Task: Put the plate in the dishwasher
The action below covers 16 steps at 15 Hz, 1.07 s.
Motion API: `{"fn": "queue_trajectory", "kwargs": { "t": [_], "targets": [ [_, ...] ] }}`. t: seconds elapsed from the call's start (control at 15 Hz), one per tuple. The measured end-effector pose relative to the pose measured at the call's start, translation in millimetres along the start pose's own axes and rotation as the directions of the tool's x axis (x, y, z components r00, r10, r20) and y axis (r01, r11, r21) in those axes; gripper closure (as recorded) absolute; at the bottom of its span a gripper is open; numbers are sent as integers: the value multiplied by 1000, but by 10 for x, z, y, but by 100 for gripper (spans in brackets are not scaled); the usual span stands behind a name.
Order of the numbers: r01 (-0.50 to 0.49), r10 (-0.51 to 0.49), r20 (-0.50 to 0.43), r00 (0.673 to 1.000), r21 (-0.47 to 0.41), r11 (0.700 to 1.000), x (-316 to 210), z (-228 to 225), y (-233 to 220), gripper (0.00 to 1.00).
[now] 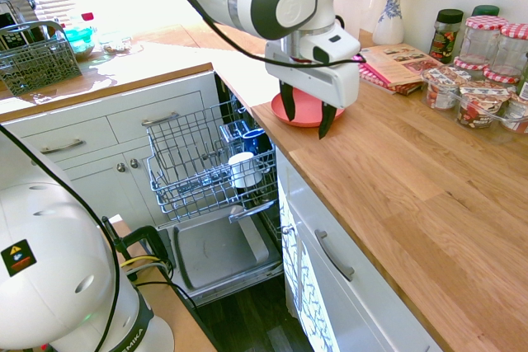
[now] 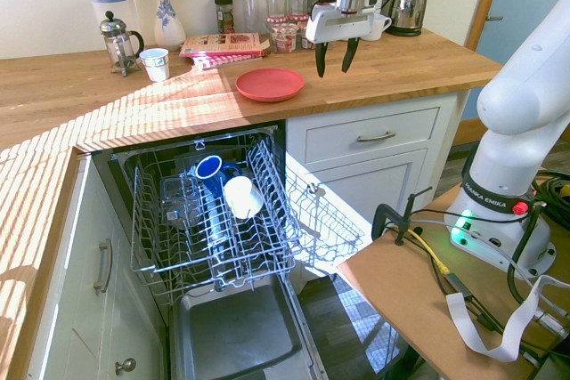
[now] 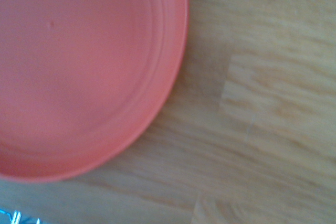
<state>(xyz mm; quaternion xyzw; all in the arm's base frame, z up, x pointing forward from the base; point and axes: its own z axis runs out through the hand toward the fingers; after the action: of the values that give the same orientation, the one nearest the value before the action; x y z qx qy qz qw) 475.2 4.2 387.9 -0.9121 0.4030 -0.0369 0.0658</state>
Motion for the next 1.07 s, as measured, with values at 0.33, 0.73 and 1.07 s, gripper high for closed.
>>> {"fn": "queue_trajectory", "kwargs": {
  "t": [0.33, 0.73, 1.07],
  "targets": [
    [6, -27, 84, 996, 243, 970, 552, 529, -157, 0],
    [53, -76, 67, 995, 305, 951, 681, 387, -453, 100],
    [71, -104, 95, 990, 298, 952, 692, 508, -621, 100]
  ]
}}
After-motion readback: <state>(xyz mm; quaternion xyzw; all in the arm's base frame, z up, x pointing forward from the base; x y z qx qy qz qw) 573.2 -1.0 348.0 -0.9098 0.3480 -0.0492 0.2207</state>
